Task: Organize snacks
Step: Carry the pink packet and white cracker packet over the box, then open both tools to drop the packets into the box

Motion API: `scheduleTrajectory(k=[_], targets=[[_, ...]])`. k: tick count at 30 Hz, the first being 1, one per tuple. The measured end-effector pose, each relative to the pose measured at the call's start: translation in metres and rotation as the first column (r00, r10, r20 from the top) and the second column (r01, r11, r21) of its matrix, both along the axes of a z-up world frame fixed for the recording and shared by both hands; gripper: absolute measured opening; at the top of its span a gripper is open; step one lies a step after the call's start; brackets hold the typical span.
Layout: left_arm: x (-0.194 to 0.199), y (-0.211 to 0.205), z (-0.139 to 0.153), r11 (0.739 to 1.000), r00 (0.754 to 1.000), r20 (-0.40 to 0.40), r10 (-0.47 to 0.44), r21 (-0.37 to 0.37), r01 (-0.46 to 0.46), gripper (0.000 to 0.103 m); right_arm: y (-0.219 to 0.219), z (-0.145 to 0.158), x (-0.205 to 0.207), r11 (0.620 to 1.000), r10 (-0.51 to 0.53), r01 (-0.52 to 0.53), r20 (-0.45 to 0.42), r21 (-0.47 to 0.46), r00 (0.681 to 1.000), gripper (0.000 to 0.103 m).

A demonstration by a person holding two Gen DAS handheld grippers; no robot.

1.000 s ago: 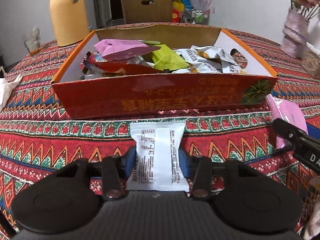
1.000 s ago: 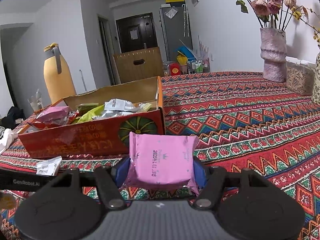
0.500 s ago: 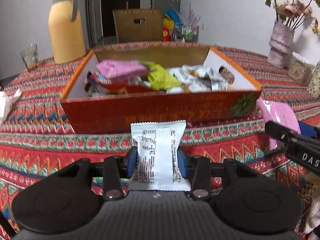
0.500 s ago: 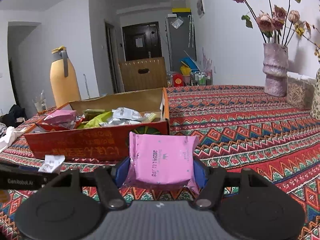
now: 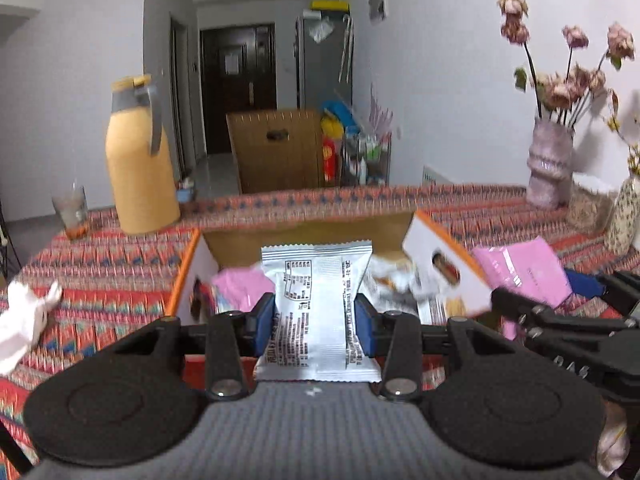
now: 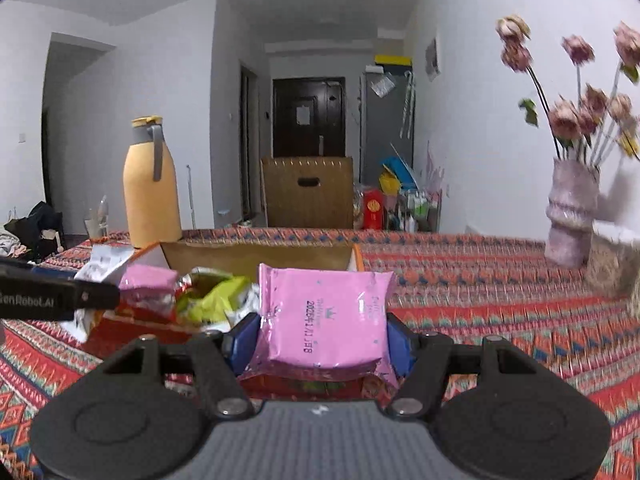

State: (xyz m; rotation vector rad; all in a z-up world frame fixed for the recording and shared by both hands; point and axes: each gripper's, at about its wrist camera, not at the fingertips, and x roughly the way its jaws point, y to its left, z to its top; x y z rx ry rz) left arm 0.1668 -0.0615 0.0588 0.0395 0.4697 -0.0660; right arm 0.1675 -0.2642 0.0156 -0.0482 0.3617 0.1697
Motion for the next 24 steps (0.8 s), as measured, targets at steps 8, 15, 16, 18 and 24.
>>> scheduleTrajectory(k=[8,15,16,18,24], targets=[[0.045,0.005,0.017,0.999,0.999,0.034,0.03,-0.02,-0.029,0.042,0.026,0.012,0.051,0.999,0.028,-0.029,-0.016,-0.034,0.999,0.065],[0.068,0.018,0.01,0.995,0.996,0.023,0.087,-0.04,-0.086,0.099,0.039,0.005,0.094,0.999,0.025,-0.028,-0.09,-0.033,0.996,0.071],[0.065,0.022,0.009,0.995,0.995,0.034,0.093,-0.046,-0.092,0.103,0.038,0.005,0.093,0.999,0.013,-0.016,-0.09,-0.032,0.996,0.078],[0.06,0.031,0.01,0.993,0.994,0.039,0.1,-0.059,-0.098,0.103,0.034,0.005,0.088,1.0,0.002,-0.004,-0.08,-0.022,0.997,0.094],[0.032,0.051,0.012,0.991,0.993,0.063,0.102,-0.099,-0.095,0.103,0.019,0.01,0.067,1.0,-0.019,0.02,-0.08,0.009,0.997,0.103]])
